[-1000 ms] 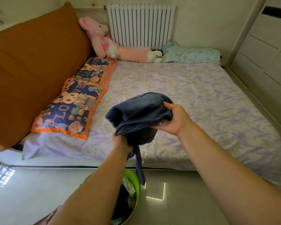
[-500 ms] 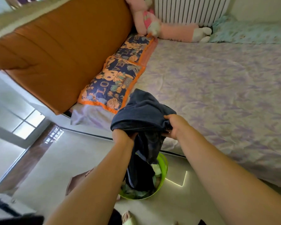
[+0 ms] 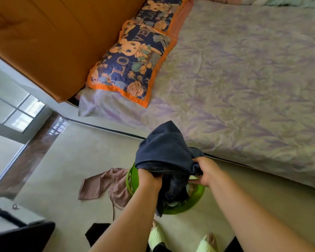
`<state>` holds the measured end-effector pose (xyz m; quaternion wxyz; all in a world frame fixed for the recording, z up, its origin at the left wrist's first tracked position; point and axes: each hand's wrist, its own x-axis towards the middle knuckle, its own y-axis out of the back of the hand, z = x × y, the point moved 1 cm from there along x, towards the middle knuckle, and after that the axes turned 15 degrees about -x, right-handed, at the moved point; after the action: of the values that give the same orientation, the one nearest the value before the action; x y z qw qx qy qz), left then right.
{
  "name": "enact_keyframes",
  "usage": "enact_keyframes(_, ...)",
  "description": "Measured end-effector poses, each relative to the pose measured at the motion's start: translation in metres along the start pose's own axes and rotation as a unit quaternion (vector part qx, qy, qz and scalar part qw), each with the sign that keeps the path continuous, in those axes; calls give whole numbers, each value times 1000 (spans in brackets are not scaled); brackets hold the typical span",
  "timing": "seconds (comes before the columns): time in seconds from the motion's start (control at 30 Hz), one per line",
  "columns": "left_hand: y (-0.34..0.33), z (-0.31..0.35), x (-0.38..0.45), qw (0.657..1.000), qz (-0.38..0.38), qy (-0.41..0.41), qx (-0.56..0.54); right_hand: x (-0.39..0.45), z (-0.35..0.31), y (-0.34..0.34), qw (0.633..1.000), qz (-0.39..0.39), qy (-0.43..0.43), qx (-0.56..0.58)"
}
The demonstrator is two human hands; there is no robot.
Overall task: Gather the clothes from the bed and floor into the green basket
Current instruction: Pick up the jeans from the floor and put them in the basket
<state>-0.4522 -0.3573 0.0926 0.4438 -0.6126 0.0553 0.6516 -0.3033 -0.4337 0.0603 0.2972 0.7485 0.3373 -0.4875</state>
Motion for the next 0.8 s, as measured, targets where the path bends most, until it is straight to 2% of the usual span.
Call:
enact_keyframes(0.13,20,5,45,999,26,22,15,44,29,-23,998,-12,-55,36)
enact_keyframes(0.27,43,16,111,987,90,24,131,96,51,-50,995,-12,-88,56)
enact_keyframes(0.47,76,6,201,983,69,44,163,187,80,-78,992,15,-91,82)
enact_keyframes(0.6,122,-12,266,973,91,67,201,244,107,-83,995,61,-80,17)
enact_keyframes(0.67,145,-16,288,962,144,62,223,261,119,-82,993,102,-40,-38)
enact_keyframes(0.73,166,-17,308,943,209,40,256,275,133,-81,982,147,-4,-117)
enact_keyframes(0.8,172,-14,315,928,239,18,286,275,137,-88,955,200,17,-218)
